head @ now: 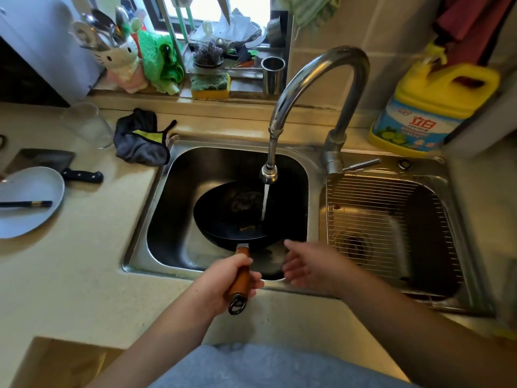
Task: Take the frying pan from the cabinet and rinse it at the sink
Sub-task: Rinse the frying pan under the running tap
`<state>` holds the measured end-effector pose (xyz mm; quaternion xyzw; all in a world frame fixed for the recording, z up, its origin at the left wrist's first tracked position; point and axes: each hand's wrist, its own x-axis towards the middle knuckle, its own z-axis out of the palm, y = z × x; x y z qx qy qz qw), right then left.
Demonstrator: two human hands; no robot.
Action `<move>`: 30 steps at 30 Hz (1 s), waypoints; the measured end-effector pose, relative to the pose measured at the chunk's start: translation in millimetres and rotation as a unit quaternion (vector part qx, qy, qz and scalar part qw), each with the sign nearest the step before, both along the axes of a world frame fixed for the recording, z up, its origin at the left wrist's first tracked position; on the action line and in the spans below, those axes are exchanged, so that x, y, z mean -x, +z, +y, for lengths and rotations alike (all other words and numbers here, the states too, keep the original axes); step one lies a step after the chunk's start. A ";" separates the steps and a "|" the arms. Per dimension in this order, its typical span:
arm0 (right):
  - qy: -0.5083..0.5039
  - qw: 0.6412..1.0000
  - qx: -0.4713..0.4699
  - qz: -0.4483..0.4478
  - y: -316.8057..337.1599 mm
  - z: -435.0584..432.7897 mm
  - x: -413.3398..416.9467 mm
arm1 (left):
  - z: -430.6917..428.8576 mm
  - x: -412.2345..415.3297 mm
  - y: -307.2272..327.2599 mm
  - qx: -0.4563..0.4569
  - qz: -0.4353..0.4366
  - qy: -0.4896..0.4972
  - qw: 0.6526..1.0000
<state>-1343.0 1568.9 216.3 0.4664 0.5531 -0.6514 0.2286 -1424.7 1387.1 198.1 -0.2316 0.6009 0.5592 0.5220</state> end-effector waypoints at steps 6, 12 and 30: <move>-0.025 0.974 0.226 -0.012 6.9 -72.7 0.5 | 7.7 -6.1 -3.7 0.028 0.016 -0.029 0.999; -0.187 0.956 0.220 -0.049 -4.1 -84.2 25.5 | 26.2 10.0 -15.2 0.040 -0.079 -0.057 0.994; 0.046 0.998 0.016 0.032 -28.8 -57.0 -38.1 | 62.9 -3.8 -41.8 -0.049 -0.107 -0.030 0.993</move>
